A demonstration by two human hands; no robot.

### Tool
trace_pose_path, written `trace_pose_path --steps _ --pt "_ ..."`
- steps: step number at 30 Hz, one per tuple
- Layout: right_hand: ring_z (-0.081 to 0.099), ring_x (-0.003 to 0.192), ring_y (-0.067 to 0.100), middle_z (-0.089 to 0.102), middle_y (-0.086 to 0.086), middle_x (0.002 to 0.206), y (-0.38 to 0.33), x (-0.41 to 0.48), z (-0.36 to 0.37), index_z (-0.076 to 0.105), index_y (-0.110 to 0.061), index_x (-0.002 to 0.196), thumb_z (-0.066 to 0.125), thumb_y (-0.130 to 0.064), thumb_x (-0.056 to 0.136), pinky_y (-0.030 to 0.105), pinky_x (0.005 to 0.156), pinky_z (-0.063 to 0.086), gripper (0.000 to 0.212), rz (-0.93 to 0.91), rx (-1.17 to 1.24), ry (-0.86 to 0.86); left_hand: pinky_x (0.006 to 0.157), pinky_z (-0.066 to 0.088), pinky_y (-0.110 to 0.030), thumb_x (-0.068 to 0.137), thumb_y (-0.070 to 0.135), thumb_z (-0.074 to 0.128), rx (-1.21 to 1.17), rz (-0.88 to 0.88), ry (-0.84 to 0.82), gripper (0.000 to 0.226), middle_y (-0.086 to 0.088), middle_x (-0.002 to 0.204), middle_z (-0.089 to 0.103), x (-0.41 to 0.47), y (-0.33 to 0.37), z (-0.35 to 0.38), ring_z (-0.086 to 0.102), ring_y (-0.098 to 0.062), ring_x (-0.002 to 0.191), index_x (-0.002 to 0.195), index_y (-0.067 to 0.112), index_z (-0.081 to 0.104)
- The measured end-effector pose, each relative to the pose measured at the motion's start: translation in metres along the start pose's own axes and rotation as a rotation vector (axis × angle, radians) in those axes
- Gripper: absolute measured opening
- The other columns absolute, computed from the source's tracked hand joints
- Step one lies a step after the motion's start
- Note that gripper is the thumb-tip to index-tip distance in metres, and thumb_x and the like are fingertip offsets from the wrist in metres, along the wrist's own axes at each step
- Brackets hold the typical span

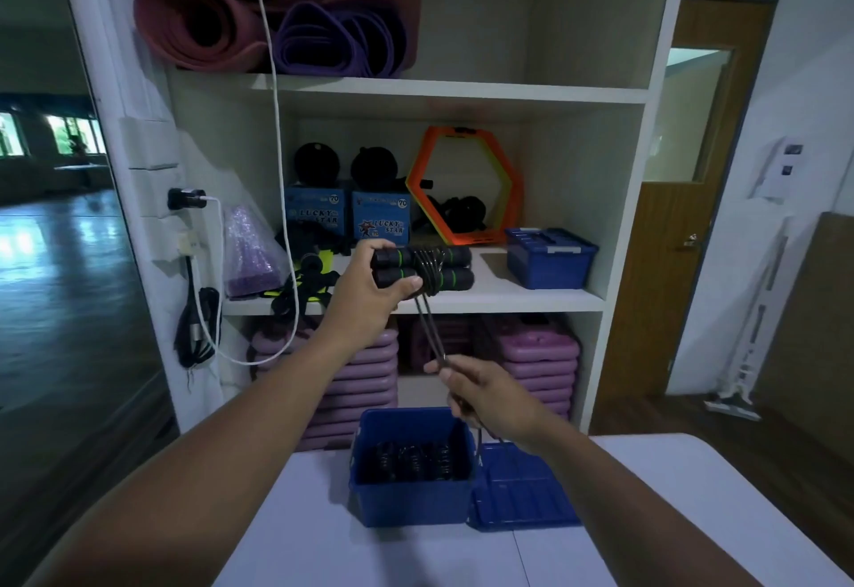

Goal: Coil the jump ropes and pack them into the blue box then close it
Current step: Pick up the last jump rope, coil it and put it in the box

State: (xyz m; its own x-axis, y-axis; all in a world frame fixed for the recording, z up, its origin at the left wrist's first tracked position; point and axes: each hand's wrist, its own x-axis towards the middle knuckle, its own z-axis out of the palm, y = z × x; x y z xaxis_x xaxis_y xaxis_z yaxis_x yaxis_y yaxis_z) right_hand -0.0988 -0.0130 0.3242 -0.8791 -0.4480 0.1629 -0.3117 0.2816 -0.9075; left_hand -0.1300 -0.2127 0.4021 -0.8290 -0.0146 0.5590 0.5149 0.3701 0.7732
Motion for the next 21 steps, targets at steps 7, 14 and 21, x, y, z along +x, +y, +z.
trace_pose_path --steps 7,14,21 --pt "0.057 0.069 0.014 0.064 -0.003 0.08 -0.019 0.003 -0.017 0.063 -0.019 0.113 0.048 -0.031 0.101 0.027 0.064 0.044 0.022 -0.115 -0.585 -0.06 0.089 0.049 -0.039 0.089 0.023 0.071 0.529 0.162 -0.121 0.048 0.0 0.123 0.058 -0.009 -0.047 0.0 0.059 -0.023 0.105 0.132 0.023 0.048" --pt "0.061 0.078 0.008 0.069 -0.007 0.089 -0.045 0.017 -0.065 0.07 -0.021 0.103 0.056 -0.028 0.097 0.031 0.073 0.051 0.016 -0.258 -0.746 0.169 0.071 0.047 -0.027 0.089 0.029 0.073 0.359 0.092 -0.417 0.046 0.008 0.103 0.063 -0.029 -0.047 -0.009 0.056 0.004 0.073 0.126 0.038 0.047" --pt "0.062 0.079 0.001 0.069 -0.017 0.083 -0.061 0.031 -0.078 0.073 -0.025 0.091 0.07 -0.029 0.088 0.015 0.066 0.047 0.006 -0.3 -0.658 0.158 0.089 0.055 -0.036 0.085 0.026 0.077 0.229 0.085 -0.687 0.049 0.008 0.109 0.065 -0.047 -0.002 -0.006 0.064 -0.012 0.1 0.121 0.039 0.048"
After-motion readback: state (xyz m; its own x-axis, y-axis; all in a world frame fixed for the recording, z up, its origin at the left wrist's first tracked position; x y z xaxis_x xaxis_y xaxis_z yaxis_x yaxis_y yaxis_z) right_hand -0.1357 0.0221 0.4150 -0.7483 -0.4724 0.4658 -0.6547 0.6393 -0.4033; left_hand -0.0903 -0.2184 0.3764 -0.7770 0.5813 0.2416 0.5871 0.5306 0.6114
